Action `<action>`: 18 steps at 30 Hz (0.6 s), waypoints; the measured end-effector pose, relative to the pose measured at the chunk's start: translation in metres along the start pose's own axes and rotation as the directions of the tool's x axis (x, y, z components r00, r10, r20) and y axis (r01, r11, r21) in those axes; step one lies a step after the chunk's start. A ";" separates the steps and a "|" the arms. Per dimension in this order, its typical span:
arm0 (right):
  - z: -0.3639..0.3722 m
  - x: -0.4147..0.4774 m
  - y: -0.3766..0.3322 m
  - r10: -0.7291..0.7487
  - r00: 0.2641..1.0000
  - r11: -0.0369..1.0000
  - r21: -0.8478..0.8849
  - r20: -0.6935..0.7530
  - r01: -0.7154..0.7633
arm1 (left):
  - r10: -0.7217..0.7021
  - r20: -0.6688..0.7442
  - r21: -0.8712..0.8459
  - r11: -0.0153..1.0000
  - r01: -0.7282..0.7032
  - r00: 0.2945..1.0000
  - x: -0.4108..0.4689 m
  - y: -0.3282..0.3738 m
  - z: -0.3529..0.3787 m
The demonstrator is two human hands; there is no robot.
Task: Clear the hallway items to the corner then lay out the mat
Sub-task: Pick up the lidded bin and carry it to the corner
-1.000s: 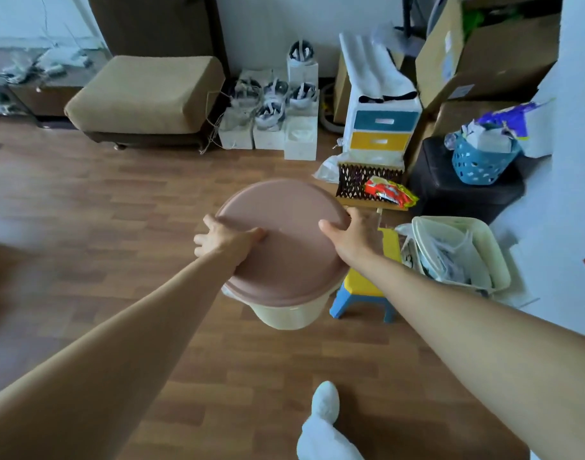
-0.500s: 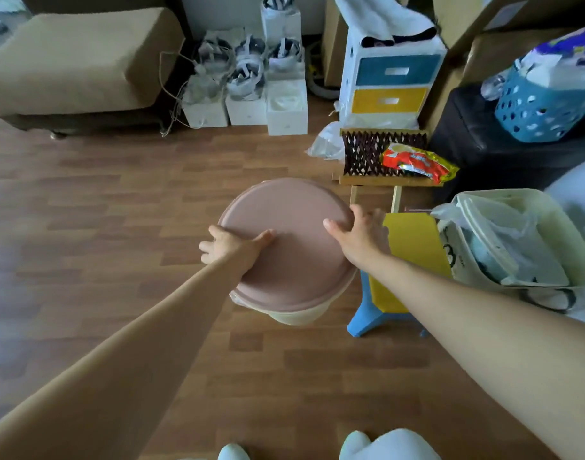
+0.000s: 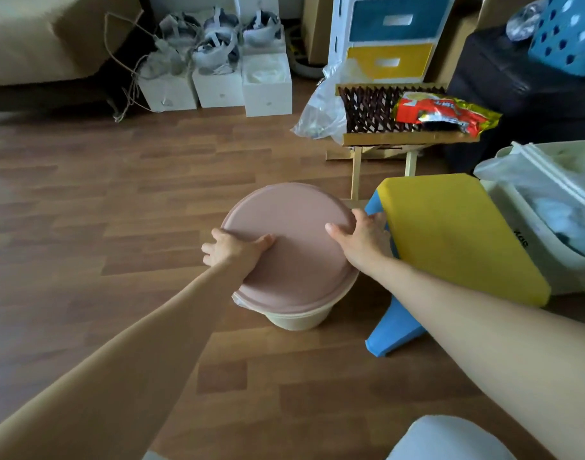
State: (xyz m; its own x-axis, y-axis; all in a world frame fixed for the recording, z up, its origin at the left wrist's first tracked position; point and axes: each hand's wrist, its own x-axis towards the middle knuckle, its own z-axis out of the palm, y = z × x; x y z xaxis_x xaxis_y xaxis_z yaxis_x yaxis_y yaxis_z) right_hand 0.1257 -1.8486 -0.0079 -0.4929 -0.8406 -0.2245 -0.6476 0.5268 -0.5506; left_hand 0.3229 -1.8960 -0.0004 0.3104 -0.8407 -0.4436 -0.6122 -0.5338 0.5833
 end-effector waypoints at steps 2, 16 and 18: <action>0.008 0.007 0.007 -0.003 1.000 1.000 0.000 -0.006 0.003 | 0.008 0.004 -0.001 1.000 -0.008 1.000 0.007 -0.004 0.011; 0.018 0.027 0.008 -0.200 0.978 0.948 -0.265 -0.060 0.177 | 0.143 -0.067 0.200 0.971 -0.127 0.987 0.010 0.016 0.033; 0.013 0.022 0.000 -0.269 0.961 0.943 -0.222 -0.072 0.247 | 0.277 -0.069 0.241 0.937 -0.253 0.958 0.003 0.024 0.027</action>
State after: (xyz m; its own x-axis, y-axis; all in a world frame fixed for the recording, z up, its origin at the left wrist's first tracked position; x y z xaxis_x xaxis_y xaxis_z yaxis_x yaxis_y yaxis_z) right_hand 0.1229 -1.8687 -0.0234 -0.3409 -0.9400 -0.0102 -0.8615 0.3167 -0.3968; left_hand 0.2899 -1.9084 -0.0060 0.1784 -0.9599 -0.2163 -0.8275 -0.2653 0.4947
